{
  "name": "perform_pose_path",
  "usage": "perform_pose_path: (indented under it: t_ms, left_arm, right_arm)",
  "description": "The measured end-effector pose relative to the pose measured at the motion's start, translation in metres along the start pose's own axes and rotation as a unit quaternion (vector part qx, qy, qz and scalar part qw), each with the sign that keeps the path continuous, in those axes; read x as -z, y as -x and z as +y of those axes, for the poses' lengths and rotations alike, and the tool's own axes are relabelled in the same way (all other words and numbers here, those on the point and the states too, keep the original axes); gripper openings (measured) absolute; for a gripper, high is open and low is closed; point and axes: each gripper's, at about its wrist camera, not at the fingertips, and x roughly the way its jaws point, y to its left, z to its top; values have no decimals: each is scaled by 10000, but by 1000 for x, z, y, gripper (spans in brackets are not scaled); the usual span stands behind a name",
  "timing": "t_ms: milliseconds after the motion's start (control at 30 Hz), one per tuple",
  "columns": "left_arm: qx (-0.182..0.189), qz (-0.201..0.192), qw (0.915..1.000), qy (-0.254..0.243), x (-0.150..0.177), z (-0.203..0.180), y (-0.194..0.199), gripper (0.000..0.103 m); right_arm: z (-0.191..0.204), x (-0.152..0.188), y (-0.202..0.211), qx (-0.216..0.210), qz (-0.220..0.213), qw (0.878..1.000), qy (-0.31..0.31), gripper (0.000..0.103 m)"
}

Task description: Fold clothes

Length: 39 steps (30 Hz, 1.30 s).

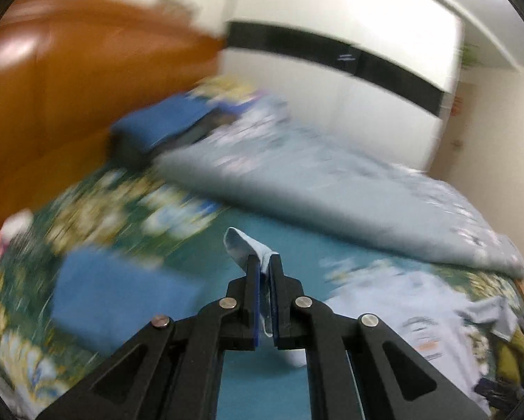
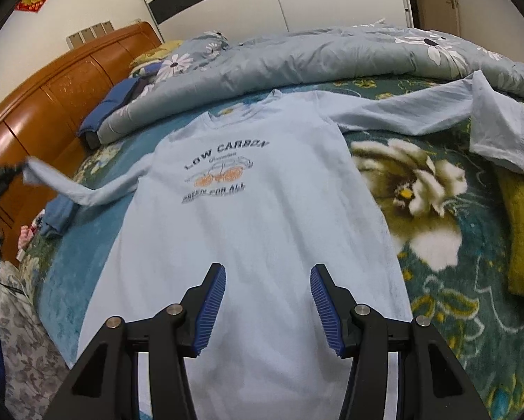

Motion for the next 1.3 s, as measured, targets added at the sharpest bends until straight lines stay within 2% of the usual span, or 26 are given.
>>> perform_pose_path:
  t_ms: [100,167,267,433,600,733,800,933,967,1033,1100,1167,1200,1300]
  left_arm:
    - [501,33,9970,-589,-23,-84,-17,5]
    - [721,89,9917,-1063,-29,-144,-34,5]
    - [988,411,9840,-1426,-22,-215,-70,5]
    - [1058,1064,9736,-1722,21,-302,-139,5]
    - [1043,1537,9598,-2105,79,-356,-187,5]
    - [938,1836,9494,-2370,117,-378,-212,6]
    - [902,1989,9468,-2365,128,-380,-221,6]
    - [1184,2303,9394,-2247,138,-374,-221,9]
    - [1249,2319,9385,-2232,139,-372,-219,14]
    - [1347,2168,9408,-2230,135,-357,-200,23]
    - [1356,1953,9471,-2156,129,-334,-181,38]
    - [1266,1712,9543,-2098,123,-307,-162,44]
    - [1135,1573,9581,-2107,121,-290,-154,49]
    - [322,1216,9684,-2152,124,-234,-137,52]
  right_arm:
    - [-4,-3,0,-121,-65,9999,-26,54]
    - [-10,-4,-1,-157,-96,9998,-25,54]
    - [-22,-5,0,-182,-152,9997,-48,54]
    - [-49,-4,6,-160,-223,9993,-238,55]
    - [-78,3,6,-54,-194,9987,-469,54]
    - [-91,7,4,-75,-184,9981,-577,55]
    - [-93,8,5,-104,-207,9980,-581,55]
    - [-89,8,5,-81,-224,9985,-494,54]
    - [-89,8,5,-86,-226,9986,-478,55]
    - [-88,7,6,-133,-235,9985,-470,55]
    - [-88,4,9,-231,-276,9982,-475,55]
    - [-86,-4,10,-372,-352,9975,-485,55]
    - [-84,-11,9,-427,-381,9972,-475,55]
    - [-77,-38,1,-698,-425,9955,-471,55]
